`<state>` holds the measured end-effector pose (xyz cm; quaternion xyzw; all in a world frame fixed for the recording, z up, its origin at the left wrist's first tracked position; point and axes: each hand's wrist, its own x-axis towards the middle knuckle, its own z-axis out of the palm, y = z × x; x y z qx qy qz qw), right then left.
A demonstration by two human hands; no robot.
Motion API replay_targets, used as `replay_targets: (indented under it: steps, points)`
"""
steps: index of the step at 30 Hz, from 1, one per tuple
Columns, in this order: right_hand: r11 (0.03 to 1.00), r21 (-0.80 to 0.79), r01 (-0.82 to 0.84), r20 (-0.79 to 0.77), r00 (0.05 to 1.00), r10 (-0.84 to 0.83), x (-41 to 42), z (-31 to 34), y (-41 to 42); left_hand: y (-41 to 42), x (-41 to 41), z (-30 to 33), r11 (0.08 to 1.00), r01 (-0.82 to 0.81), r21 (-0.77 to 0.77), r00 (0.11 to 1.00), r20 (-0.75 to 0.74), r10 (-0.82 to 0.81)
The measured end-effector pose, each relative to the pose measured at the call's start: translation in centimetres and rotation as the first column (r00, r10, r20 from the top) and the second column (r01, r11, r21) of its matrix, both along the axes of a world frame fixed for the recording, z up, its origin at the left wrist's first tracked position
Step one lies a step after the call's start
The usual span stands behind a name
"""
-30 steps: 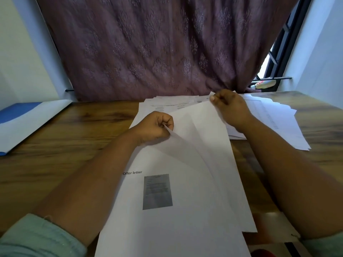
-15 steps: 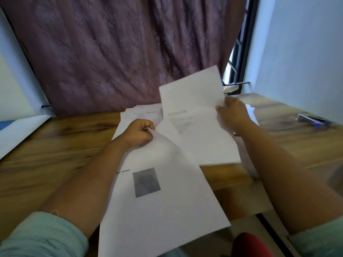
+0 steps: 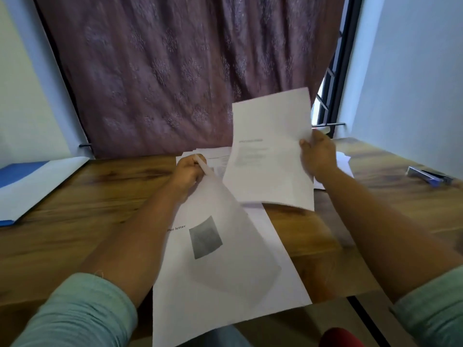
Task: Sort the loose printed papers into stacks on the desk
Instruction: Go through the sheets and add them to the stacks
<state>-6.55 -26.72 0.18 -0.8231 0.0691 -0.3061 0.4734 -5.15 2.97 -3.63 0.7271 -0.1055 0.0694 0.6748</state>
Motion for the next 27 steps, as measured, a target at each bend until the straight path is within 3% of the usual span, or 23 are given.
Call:
replay_targets:
  steps: [3, 6, 8, 11, 16, 19, 23, 27]
  points:
    - [0.984, -0.138, -0.110, -0.109, 0.989, 0.096, -0.8, -1.7, 1.5, 0.2, -0.1, 0.8, 0.988, -0.031, -0.149, 0.999, -0.011, 0.030]
    - [0.960, -0.184, -0.210, -0.222, 0.961, 0.168, -2.2, -3.0, 3.3, 0.0, -0.3, 1.3, 0.993, -0.019, -0.113, 0.999, 0.041, 0.024]
    - [0.940, -0.063, -0.335, -0.343, 0.892, 0.295, -3.3, -3.5, 4.2, -0.1, 0.0, 1.1, 0.998, -0.005, -0.058, 0.997, 0.075, 0.009]
    - [0.853, 0.183, -0.489, -0.504, 0.698, 0.509, -4.4, -3.5, 4.8, 0.1, 0.7, 0.7, 0.999, 0.020, 0.043, 0.992, 0.124, -0.025]
    - [0.793, 0.071, -0.605, -0.632, 0.587, 0.505, -3.4, -3.2, 3.4, 0.0, 1.0, 1.0, 0.987, 0.050, 0.156, 0.989, 0.131, -0.071]
    - [0.776, -0.078, -0.626, -0.655, 0.619, 0.433, -2.1, -2.6, 2.3, -0.1, 0.6, 2.1, 0.994, 0.057, 0.093, 0.988, 0.135, -0.070]
    - [0.783, -0.006, -0.622, -0.618, 0.618, 0.486, -0.8, -1.6, 1.7, 0.9, 0.8, 2.9, 0.993, 0.051, 0.109, 0.988, 0.141, -0.066]
    - [0.675, -0.027, -0.737, -0.669, 0.515, 0.535, -0.6, -1.3, 3.3, 1.0, 1.2, 2.1, 0.955, 0.091, 0.283, 0.987, 0.103, -0.125]
